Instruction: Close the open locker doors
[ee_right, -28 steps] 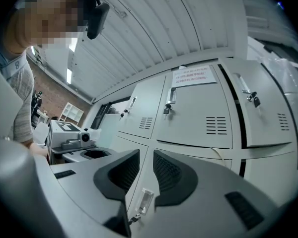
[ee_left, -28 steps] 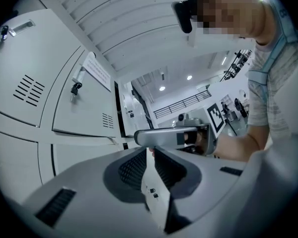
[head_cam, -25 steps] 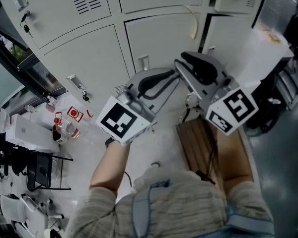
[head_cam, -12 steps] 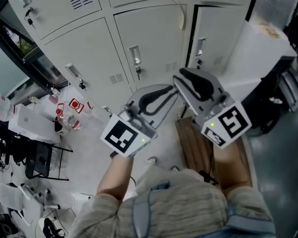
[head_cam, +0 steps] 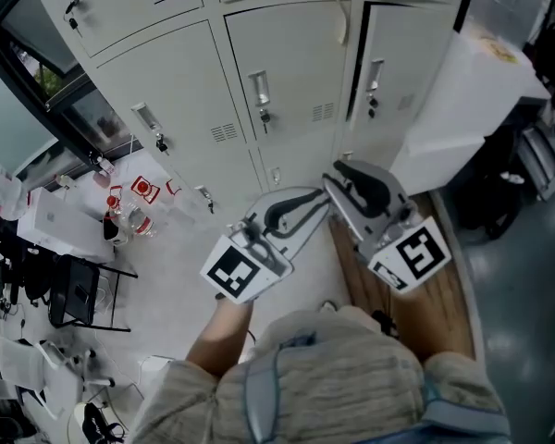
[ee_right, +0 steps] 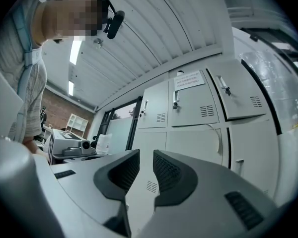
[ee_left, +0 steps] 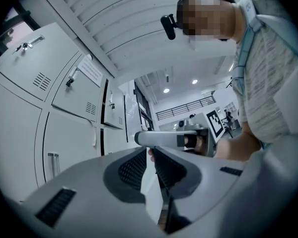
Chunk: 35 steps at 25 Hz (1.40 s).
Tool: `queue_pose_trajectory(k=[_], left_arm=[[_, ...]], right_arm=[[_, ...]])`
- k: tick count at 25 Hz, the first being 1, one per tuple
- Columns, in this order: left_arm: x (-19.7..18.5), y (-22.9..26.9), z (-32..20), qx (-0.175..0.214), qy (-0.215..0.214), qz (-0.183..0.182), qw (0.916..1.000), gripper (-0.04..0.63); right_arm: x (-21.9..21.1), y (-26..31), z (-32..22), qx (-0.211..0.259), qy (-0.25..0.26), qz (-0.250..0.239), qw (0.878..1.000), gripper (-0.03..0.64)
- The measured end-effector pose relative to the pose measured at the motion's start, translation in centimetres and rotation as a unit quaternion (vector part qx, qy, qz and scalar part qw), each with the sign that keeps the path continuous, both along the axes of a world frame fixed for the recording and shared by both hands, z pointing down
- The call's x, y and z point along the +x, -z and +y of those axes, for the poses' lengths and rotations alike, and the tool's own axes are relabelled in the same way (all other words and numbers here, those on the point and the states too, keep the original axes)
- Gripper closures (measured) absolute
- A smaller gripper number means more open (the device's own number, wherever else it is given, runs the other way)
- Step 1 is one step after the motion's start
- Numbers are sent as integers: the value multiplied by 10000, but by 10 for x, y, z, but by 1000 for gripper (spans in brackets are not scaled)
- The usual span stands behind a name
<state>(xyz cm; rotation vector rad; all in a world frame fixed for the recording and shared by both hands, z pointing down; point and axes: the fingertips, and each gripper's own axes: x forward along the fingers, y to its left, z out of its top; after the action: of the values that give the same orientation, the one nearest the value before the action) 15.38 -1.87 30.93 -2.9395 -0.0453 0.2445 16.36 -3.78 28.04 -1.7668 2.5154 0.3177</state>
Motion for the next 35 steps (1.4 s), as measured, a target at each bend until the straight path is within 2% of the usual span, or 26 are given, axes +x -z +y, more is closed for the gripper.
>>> queue_pose_trajectory(k=[4, 18, 26, 35], left_arm=[[-27, -12, 15, 116, -156, -59, 9998, 548], [-118, -58, 66, -203, -397, -209, 9988, 548], [-148, -76, 89, -487, -432, -193, 9977, 548], [-160, -78, 100, -489, -551, -225, 9970, 548]], right_arm=[[-26, -11, 16, 70, -17, -115, 9999, 531], [-116, -58, 67, 78, -88, -322, 9994, 532], [-147, -75, 90, -8, -89, -270, 9996, 532], [-158, -79, 109, -34, -245, -241, 9994, 532]])
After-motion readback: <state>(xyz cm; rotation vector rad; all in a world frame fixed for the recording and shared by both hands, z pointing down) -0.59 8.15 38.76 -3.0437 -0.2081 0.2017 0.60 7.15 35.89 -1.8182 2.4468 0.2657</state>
